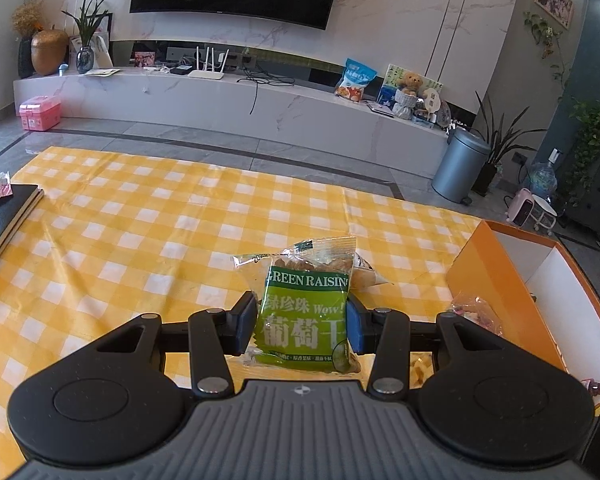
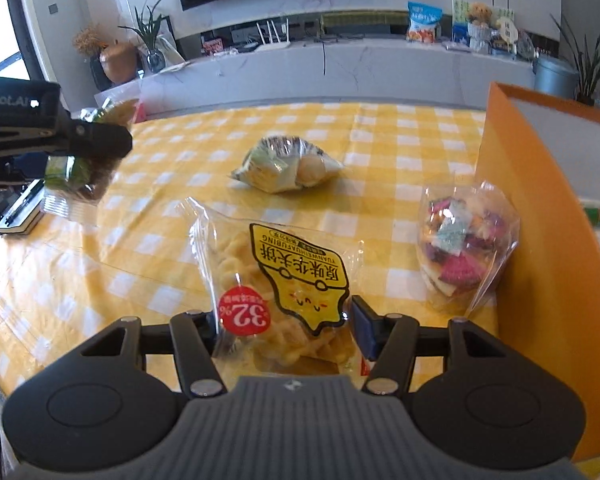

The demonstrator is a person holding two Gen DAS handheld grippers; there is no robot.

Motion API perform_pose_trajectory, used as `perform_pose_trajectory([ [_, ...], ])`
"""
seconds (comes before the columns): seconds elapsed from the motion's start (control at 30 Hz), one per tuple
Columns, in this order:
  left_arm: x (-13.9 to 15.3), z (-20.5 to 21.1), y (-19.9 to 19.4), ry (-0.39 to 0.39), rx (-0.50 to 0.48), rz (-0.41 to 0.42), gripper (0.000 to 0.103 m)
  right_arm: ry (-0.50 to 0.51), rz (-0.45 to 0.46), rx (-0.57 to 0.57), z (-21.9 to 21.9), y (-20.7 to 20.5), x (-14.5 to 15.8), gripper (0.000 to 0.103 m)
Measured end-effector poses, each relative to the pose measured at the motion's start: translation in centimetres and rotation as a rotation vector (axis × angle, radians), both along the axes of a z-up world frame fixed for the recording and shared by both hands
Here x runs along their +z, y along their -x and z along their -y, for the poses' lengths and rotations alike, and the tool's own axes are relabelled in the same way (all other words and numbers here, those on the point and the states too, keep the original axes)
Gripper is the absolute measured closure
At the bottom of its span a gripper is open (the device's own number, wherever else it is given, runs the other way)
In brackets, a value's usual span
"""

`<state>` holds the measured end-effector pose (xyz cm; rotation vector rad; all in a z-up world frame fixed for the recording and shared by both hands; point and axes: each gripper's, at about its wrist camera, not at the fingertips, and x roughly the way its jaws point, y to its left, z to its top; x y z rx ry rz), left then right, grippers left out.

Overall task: Organize snacks
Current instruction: 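Carry the raisin packet with left while right carries the waffle bag over the box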

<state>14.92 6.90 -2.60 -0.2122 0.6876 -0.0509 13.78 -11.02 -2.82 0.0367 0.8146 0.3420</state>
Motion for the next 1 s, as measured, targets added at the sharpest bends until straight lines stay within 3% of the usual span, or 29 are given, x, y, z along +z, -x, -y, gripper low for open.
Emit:
perform_pose_trajectory([
  [0.17, 1.2, 0.4, 0.9, 0.005, -0.02, 0.036, 0.052, -0.034, 0.062, -0.011, 0.5, 1.0, 2.4, 0.046],
  [0.3, 3.0, 2.2, 1.7, -0.043, -0.067, 0.112, 0.052, -0.074, 0.118, -0.035, 1.7, 1.5, 4.6, 0.046],
  [0.53, 5.4, 5.4, 2.0, 0.016, -0.123, 0.203, 0.052, -0.151, 0.18, -0.134, 7.2, 2.7, 8.3, 0.046],
  [0.8, 4.5, 8.5, -0.4, 0.098, -0.216, 0.165, 0.052, -0.191, 0.183, -0.355, 16.9, 2.5, 9.9, 0.046],
  [1.0, 2.6, 10.6, -1.8, 0.178, -0.328, 0.094, 0.052, -0.145, 0.062, -0.442, 21.1, -1.1, 7.8, 0.046],
])
